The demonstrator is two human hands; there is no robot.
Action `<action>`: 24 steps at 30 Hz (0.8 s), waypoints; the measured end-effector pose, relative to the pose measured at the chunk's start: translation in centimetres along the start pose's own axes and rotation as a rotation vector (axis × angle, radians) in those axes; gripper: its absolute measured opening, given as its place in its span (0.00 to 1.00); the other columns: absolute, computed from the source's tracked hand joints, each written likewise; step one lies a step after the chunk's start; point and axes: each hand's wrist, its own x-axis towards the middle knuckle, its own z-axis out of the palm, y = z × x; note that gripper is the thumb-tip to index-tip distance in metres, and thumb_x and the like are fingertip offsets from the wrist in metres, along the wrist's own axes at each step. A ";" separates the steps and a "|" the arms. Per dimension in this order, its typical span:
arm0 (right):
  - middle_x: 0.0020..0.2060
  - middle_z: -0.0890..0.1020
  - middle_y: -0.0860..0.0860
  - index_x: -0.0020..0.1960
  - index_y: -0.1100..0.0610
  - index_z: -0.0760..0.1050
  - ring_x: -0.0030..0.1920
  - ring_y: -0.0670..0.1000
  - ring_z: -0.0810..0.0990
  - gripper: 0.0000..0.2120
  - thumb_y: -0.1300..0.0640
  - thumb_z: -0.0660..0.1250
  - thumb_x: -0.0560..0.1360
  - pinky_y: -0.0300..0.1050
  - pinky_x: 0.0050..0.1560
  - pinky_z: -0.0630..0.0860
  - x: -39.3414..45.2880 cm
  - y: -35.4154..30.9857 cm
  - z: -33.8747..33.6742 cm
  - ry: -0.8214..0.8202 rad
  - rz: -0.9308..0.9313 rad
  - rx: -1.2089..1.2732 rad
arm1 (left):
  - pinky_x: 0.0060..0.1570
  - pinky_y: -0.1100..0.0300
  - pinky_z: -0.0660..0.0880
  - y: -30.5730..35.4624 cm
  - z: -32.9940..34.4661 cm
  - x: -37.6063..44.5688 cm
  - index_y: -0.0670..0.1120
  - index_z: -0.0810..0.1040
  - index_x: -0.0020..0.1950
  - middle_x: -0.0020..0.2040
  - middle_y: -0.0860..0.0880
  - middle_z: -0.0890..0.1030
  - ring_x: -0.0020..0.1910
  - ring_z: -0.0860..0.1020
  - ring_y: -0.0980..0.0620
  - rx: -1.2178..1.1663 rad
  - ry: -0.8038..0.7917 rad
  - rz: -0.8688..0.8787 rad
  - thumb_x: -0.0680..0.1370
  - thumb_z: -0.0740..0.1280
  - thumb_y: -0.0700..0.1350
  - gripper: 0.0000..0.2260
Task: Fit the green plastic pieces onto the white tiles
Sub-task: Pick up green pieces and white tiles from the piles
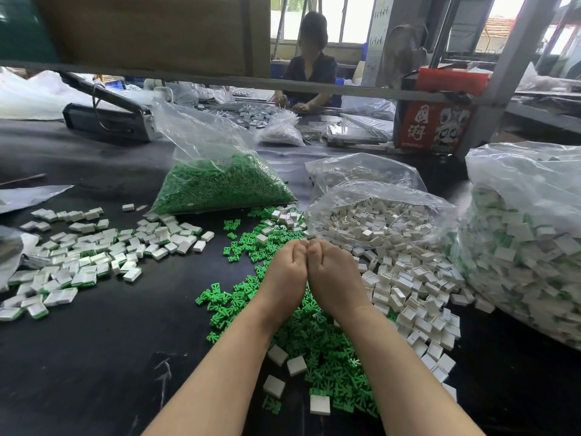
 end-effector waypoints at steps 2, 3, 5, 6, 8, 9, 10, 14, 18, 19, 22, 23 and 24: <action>0.37 0.79 0.52 0.39 0.51 0.71 0.40 0.53 0.76 0.16 0.52 0.52 0.83 0.47 0.39 0.66 -0.1 -0.1 0.0 0.004 -0.006 0.015 | 0.43 0.71 0.73 0.0 0.0 0.1 0.46 0.76 0.49 0.45 0.50 0.81 0.41 0.79 0.66 -0.010 -0.004 -0.006 0.85 0.52 0.43 0.14; 0.38 0.80 0.52 0.40 0.52 0.72 0.40 0.53 0.76 0.16 0.52 0.52 0.83 0.48 0.40 0.67 -0.1 -0.1 0.1 0.009 -0.011 0.030 | 0.44 0.70 0.74 0.0 -0.1 0.1 0.47 0.77 0.50 0.46 0.50 0.81 0.42 0.79 0.64 -0.024 -0.007 -0.008 0.85 0.53 0.43 0.14; 0.38 0.80 0.52 0.42 0.55 0.74 0.40 0.53 0.77 0.17 0.52 0.52 0.83 0.49 0.41 0.70 0.0 -0.3 0.0 0.013 -0.011 0.095 | 0.45 0.66 0.75 0.2 -0.3 0.1 0.48 0.77 0.48 0.43 0.53 0.82 0.43 0.80 0.61 -0.086 -0.021 -0.013 0.85 0.53 0.44 0.14; 0.36 0.79 0.51 0.40 0.55 0.73 0.38 0.52 0.75 0.17 0.51 0.52 0.82 0.49 0.40 0.69 0.1 -0.4 -0.1 0.010 0.003 0.151 | 0.44 0.64 0.74 0.3 -0.4 0.0 0.48 0.77 0.46 0.39 0.56 0.81 0.41 0.79 0.60 -0.125 -0.024 -0.017 0.85 0.54 0.44 0.14; 0.32 0.73 0.50 0.36 0.53 0.69 0.35 0.52 0.71 0.17 0.48 0.51 0.78 0.54 0.40 0.67 0.1 -1.0 -0.3 0.013 0.051 0.299 | 0.41 0.64 0.72 0.5 -0.6 0.0 0.49 0.76 0.42 0.34 0.58 0.78 0.37 0.76 0.60 -0.173 -0.005 -0.016 0.85 0.55 0.46 0.15; 0.31 0.71 0.50 0.35 0.54 0.67 0.35 0.54 0.69 0.16 0.47 0.51 0.76 0.58 0.40 0.68 0.1 -1.1 -0.3 0.018 0.079 0.388 | 0.39 0.66 0.71 0.6 -0.7 0.0 0.50 0.75 0.39 0.32 0.59 0.77 0.34 0.74 0.61 -0.177 0.007 -0.009 0.85 0.55 0.46 0.16; 0.31 0.70 0.51 0.35 0.55 0.66 0.36 0.54 0.68 0.15 0.48 0.51 0.74 0.60 0.41 0.68 0.1 -1.2 -0.3 0.027 0.096 0.463 | 0.35 0.68 0.70 0.7 -0.7 0.0 0.50 0.73 0.37 0.29 0.59 0.75 0.31 0.72 0.62 -0.177 0.014 0.002 0.84 0.55 0.46 0.17; 0.34 0.77 0.50 0.48 0.55 0.71 0.35 0.53 0.76 0.12 0.51 0.52 0.76 0.59 0.41 0.76 -0.3 -0.8 -0.2 0.092 0.008 0.384 | 0.31 0.70 0.70 1.0 -0.5 -0.2 0.48 0.71 0.38 0.27 0.58 0.73 0.28 0.71 0.62 -0.205 0.028 0.016 0.85 0.54 0.45 0.16; 0.49 0.83 0.52 0.67 0.53 0.72 0.46 0.50 0.82 0.20 0.54 0.53 0.78 0.53 0.49 0.79 -0.6 -1.0 0.2 0.129 -0.118 0.264 | 0.40 0.68 0.75 1.0 -0.3 0.2 0.46 0.76 0.52 0.37 0.58 0.83 0.40 0.80 0.64 -0.219 0.075 -0.001 0.85 0.55 0.45 0.11; 0.55 0.83 0.52 0.70 0.53 0.71 0.52 0.49 0.81 0.21 0.54 0.53 0.78 0.49 0.55 0.78 -0.6 -1.1 0.3 0.138 -0.137 0.243 | 0.43 0.67 0.75 1.0 -0.2 0.2 0.45 0.76 0.53 0.40 0.57 0.83 0.43 0.81 0.63 -0.204 0.083 0.012 0.85 0.55 0.45 0.11; 0.64 0.79 0.50 0.72 0.54 0.70 0.61 0.42 0.76 0.21 0.55 0.55 0.80 0.31 0.62 0.69 -0.7 -1.4 0.6 0.172 -0.139 0.224 | 0.44 0.72 0.74 1.1 0.1 0.0 0.49 0.77 0.51 0.44 0.56 0.83 0.45 0.80 0.66 -0.197 0.114 0.039 0.84 0.56 0.43 0.11; 0.65 0.78 0.49 0.73 0.54 0.69 0.61 0.39 0.74 0.20 0.56 0.56 0.81 0.29 0.63 0.67 -0.8 -1.5 0.7 0.172 -0.121 0.261 | 0.44 0.74 0.73 1.2 0.1 0.0 0.50 0.77 0.51 0.44 0.58 0.83 0.46 0.80 0.68 -0.210 0.118 0.036 0.84 0.56 0.43 0.11; 0.65 0.78 0.50 0.73 0.54 0.69 0.62 0.38 0.74 0.20 0.58 0.57 0.82 0.31 0.65 0.67 -0.8 -1.7 0.8 0.160 -0.096 0.321 | 0.44 0.75 0.73 1.3 0.1 -0.1 0.51 0.76 0.51 0.44 0.59 0.84 0.46 0.80 0.68 -0.221 0.115 0.035 0.84 0.56 0.43 0.10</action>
